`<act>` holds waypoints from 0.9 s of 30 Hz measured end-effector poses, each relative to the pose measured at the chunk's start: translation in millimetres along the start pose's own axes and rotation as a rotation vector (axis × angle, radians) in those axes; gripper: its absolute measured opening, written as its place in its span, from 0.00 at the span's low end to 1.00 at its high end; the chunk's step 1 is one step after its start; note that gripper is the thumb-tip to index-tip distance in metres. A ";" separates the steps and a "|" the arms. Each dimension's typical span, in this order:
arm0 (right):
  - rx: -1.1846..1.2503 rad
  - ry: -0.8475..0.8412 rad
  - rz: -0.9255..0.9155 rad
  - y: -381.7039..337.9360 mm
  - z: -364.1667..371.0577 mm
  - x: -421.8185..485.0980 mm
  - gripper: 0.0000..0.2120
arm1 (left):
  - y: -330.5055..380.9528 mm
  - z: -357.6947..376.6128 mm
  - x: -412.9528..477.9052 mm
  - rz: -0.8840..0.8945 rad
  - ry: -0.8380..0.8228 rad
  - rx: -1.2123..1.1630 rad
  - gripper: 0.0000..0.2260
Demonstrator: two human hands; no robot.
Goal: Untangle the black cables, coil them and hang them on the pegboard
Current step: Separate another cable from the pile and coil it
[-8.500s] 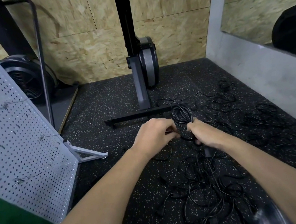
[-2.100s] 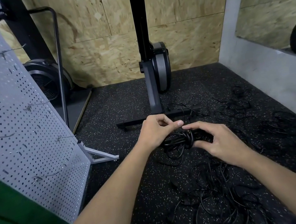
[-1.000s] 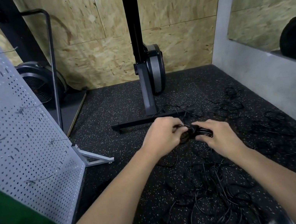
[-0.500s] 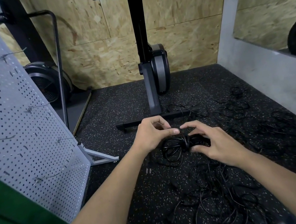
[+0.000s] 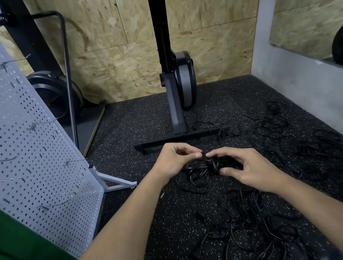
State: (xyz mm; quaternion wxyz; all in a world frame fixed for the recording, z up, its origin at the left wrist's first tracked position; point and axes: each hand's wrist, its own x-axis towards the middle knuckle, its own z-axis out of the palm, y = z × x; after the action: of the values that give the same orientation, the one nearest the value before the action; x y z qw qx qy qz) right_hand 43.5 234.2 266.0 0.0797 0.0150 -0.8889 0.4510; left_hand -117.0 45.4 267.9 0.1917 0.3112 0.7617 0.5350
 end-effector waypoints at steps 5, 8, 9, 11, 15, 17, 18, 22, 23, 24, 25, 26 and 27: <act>0.297 0.149 0.023 4.5 -9.4 3.7 0.23 | -7.5 -4.2 -0.8 -0.102 -0.076 -0.037 0.07; 0.401 0.236 0.063 6.3 -11.0 4.3 0.22 | -6.7 -2.4 -6.2 -0.133 -0.129 -0.081 0.07; 0.427 0.278 0.081 7.4 -10.3 5.0 0.22 | -5.3 1.5 -7.6 -0.154 -0.142 -0.054 0.09; 0.445 0.358 0.120 11.4 -9.3 7.4 0.22 | -5.1 12.1 -7.5 -0.165 -0.177 0.092 0.11; 0.197 0.438 0.210 23.1 -6.7 7.7 0.20 | 9.5 38.0 -7.8 -0.170 -0.188 0.347 0.15; 0.060 0.475 0.239 23.6 -6.6 5.3 0.19 | 20.4 48.2 -9.1 -0.135 -0.182 0.449 0.17; 0.019 0.494 0.239 24.0 -6.9 4.6 0.18 | 24.6 52.3 -10.3 -0.089 -0.177 0.480 0.18; -0.126 0.503 0.246 30.1 -8.1 5.4 0.18 | 37.5 57.4 -16.0 0.163 -0.056 0.486 0.12; -0.148 0.496 0.245 32.1 -8.9 5.4 0.18 | 38.3 57.8 -16.3 0.205 -0.017 0.475 0.08; -0.153 0.486 0.236 33.1 -9.6 5.1 0.19 | 38.6 57.6 -16.7 0.235 0.017 0.451 0.06; -0.140 0.473 0.225 32.2 -9.6 5.2 0.19 | 38.5 56.4 -16.2 0.246 0.049 0.412 0.05; -0.117 0.455 0.218 30.3 -9.4 5.2 0.19 | 38.5 54.2 -15.5 0.247 0.075 0.361 0.05; -0.093 0.439 0.211 28.4 -8.9 5.9 0.19 | 38.7 50.9 -14.6 0.251 0.096 0.320 0.05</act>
State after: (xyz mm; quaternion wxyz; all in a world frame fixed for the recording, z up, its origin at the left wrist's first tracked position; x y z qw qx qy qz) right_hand 36.1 258.5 249.4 0.2239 -0.1797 -0.8667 0.4080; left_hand -64.1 80.0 285.5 0.0349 0.4043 0.8004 0.4413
